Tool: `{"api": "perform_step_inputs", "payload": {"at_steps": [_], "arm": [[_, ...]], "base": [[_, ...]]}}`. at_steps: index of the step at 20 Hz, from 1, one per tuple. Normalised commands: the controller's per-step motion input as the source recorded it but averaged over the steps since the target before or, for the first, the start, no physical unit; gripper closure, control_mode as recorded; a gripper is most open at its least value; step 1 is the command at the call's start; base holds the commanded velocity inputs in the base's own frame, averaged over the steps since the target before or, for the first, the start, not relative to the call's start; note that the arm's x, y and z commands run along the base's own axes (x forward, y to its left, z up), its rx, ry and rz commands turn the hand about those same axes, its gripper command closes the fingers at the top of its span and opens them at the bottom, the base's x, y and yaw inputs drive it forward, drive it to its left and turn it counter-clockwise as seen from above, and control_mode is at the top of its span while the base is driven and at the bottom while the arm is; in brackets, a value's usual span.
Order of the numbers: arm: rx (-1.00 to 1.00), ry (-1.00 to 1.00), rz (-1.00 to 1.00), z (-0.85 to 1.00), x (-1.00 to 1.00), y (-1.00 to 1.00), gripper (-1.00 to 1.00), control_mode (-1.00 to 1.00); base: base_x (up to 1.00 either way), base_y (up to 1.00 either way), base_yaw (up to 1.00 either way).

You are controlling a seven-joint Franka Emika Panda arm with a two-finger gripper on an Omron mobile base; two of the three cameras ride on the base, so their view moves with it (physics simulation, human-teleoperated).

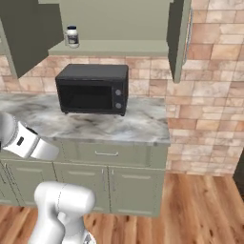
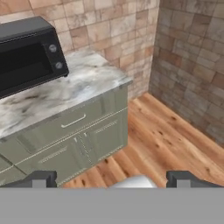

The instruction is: Collect the paprika, mayonnaise, and shaker from the cabinet and place them next to the stove.

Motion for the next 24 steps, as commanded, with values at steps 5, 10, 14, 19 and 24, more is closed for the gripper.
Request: {"api": "perform_step_inputs", "payload": {"at_steps": [5,10,14,19,24], "arm": [[0.00,0.00,0.00,0.00,0.00,0.00,-1.00,1.00],[0.00,0.00,0.00,0.00,0.00,0.00,-1.00,1.00],[0.00,0.00,0.00,0.00,0.00,0.00,-1.00,1.00],[0.00,0.00,0.00,0.00,0.00,0.00,-1.00,1.00],[0.00,0.00,0.00,0.00,0.00,0.00,-1.00,1.00]], "base": [[0.36,-0.33,0.16],[0.56,-0.23,0.18],[0.66,-0.20,0.13],[0.70,-0.16,0.07],[0.57,-0.23,0.00]]}}
